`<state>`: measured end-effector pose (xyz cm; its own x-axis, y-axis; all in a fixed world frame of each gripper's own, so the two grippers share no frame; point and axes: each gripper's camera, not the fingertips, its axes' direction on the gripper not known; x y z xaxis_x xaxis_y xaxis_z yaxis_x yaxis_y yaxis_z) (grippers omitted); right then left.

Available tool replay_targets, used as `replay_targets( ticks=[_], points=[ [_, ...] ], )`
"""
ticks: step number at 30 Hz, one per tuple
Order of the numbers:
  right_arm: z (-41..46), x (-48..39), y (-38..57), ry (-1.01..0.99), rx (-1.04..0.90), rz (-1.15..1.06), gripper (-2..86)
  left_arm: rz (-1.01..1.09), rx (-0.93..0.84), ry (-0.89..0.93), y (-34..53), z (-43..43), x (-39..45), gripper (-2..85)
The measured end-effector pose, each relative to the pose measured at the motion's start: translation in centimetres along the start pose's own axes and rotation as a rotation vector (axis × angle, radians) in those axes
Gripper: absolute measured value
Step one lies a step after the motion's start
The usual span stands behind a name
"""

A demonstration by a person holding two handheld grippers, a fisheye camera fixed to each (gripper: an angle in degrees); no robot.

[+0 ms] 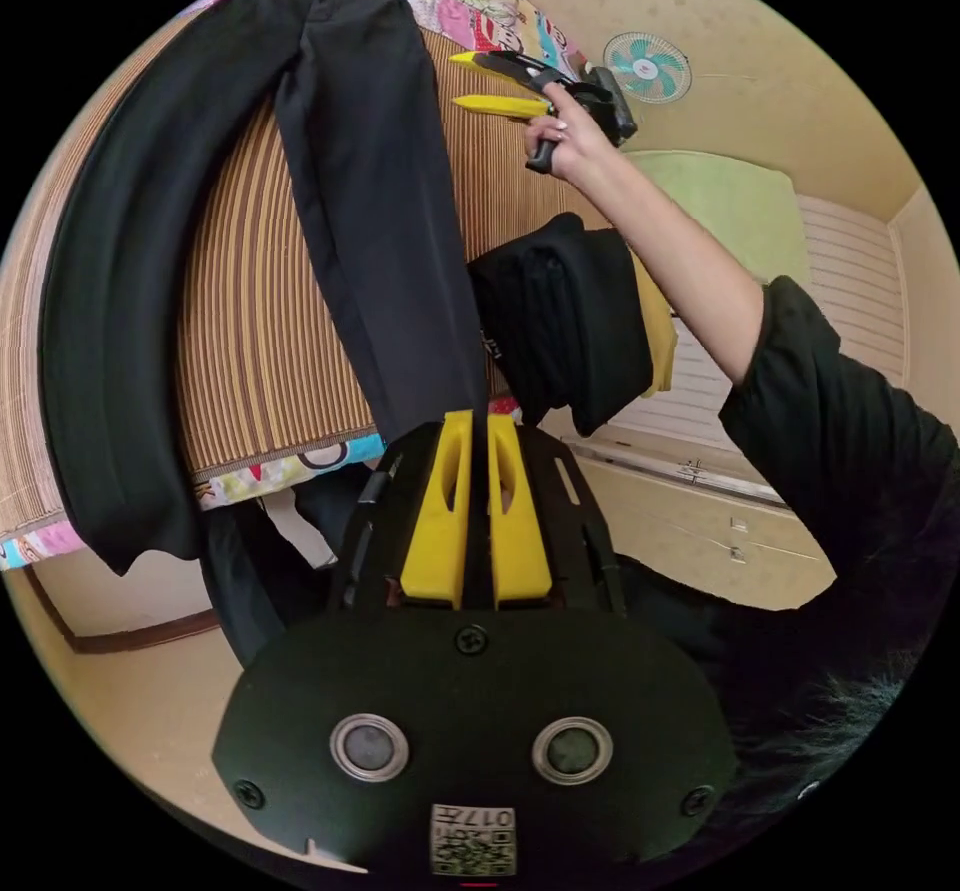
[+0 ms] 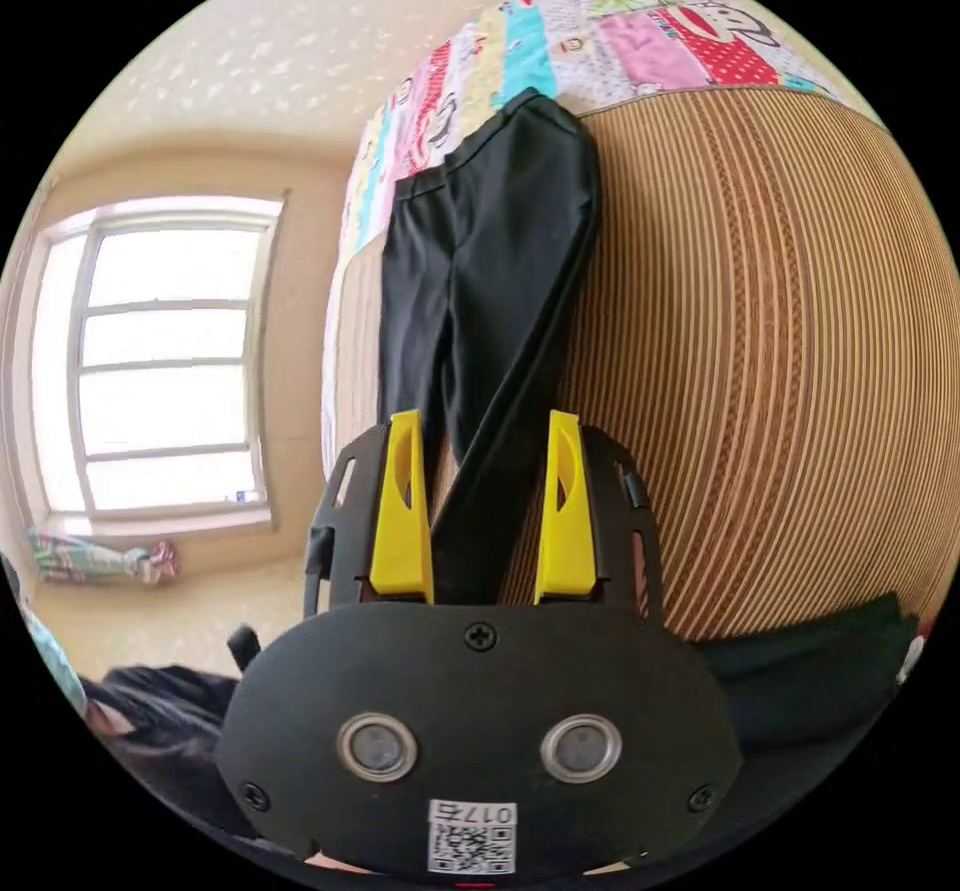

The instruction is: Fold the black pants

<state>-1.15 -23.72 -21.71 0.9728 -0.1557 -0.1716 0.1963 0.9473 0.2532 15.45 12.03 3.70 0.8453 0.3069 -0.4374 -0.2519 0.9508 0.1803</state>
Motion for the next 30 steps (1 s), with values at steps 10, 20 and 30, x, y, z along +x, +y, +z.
replay_targets(
  ticks=[10, 20, 30],
  points=[
    [4.2, -3.7, -12.5, 0.133, 0.206, 0.058, 4.3, -0.145, 0.229, 0.409, 5.1, -3.3, -7.6, 0.4],
    [18.6, -25.9, -13.2, 0.039, 0.256, -0.3, 3.5, -0.309, 0.455, 0.487, 13.0, -12.1, -18.1, 1.2],
    [26.8, -24.9, -0.8, 0.009, -0.015, -0.448, 7.5, -0.51, 0.255, 0.076, 15.2, -16.4, -30.4, 7.2]
  ],
)
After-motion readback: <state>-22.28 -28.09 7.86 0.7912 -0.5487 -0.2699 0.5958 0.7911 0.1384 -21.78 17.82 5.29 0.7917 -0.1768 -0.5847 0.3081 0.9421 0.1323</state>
